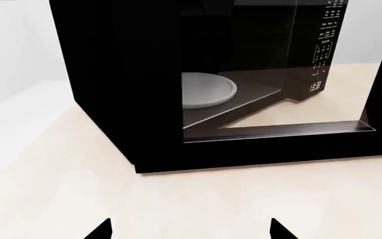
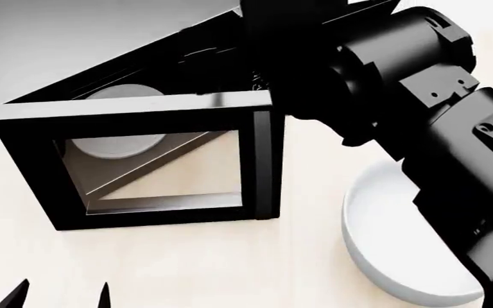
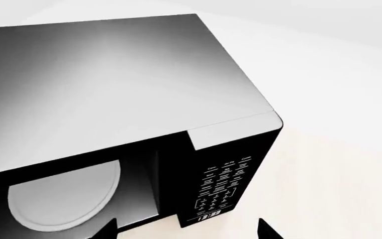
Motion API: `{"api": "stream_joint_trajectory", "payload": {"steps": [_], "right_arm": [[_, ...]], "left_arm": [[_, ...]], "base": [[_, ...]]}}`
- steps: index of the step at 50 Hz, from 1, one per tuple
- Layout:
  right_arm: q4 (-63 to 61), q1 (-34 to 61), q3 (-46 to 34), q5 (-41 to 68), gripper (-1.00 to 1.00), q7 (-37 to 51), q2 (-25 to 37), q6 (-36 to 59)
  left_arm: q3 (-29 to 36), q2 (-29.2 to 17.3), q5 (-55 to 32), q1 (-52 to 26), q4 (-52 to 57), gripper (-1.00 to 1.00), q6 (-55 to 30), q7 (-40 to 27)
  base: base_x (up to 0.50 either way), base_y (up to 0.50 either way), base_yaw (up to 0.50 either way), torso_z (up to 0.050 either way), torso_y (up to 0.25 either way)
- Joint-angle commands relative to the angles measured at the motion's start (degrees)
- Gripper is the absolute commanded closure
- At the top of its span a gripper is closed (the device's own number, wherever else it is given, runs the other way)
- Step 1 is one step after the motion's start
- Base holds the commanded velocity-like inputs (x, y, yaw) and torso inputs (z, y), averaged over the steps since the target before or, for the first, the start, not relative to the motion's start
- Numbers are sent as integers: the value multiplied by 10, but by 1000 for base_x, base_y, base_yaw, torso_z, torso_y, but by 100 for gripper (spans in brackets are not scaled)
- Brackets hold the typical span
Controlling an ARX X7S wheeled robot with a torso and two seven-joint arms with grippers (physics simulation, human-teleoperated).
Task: Open the microwave.
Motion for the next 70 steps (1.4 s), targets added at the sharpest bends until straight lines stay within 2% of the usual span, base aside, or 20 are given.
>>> {"api": "stream_joint_trajectory", "payload": {"steps": [1,39,70], "right_arm": [[0,-13,-2,-1,-100,-3,-1,-1],[-26,-35,6,9,-100,0,19,4],[-119,-56,17,27,-100,28,58,8]], "left_arm": [[3,-2,1,-1,6,-100,-5,-3],[12,-3,1,-4,7,-100,-5,-9],[17,-5,-2,-8,11,-100,-9,-13]], "base": [[0,0,0,0,0],[0,0,0,0,0],[0,0,0,0,0]]}}
